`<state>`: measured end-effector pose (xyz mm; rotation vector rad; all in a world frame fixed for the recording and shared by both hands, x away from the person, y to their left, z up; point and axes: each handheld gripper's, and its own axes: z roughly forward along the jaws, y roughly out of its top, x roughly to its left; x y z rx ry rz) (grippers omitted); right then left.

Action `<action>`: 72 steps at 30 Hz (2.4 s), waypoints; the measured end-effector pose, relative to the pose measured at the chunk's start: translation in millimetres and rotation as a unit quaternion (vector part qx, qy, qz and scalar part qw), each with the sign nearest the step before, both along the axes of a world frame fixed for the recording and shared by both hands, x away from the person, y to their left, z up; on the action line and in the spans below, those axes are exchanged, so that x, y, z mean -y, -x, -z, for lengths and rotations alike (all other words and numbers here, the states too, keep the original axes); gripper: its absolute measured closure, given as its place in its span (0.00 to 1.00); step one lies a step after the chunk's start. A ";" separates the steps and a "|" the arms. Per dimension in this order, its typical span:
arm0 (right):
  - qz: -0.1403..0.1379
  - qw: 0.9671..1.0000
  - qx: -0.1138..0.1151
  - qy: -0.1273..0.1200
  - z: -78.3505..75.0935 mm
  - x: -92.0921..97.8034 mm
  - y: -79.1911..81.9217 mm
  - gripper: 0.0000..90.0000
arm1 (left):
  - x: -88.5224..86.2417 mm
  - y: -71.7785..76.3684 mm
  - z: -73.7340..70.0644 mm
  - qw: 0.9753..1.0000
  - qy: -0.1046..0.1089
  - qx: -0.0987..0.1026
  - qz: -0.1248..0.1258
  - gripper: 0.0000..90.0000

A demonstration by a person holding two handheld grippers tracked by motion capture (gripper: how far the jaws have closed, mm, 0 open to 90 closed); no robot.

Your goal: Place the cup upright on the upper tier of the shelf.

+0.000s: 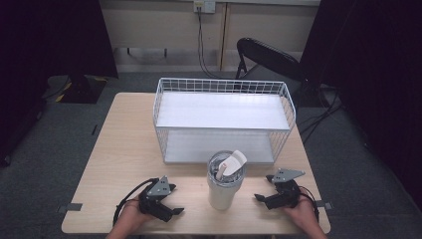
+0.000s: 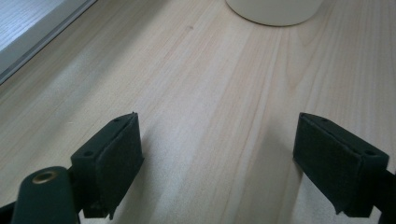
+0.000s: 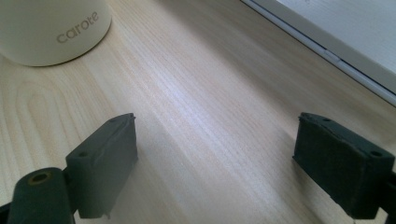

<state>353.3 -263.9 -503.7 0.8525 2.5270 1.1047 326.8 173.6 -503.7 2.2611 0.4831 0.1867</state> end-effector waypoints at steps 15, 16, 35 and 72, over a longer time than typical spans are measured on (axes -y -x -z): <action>-0.037 0.998 -0.004 -0.043 -17.7 -13.2 0.8 0.16 | 1.1 1.1 0.6 1.000 0.004 0.001 -0.003 0.17; -0.039 0.998 -0.002 -0.048 -20.7 -14.3 1.5 0.16 | 1.0 1.1 0.6 1.000 0.003 0.001 -0.003 0.17; -0.100 0.990 0.005 -0.101 -45.3 -37.1 14.8 0.16 | 1.6 2.4 0.3 1.000 0.000 0.002 -0.012 0.17; -0.137 0.975 0.041 -0.172 -60.9 -81.8 25.0 0.14 | 1.6 2.3 0.3 1.000 0.000 0.002 -0.012 0.17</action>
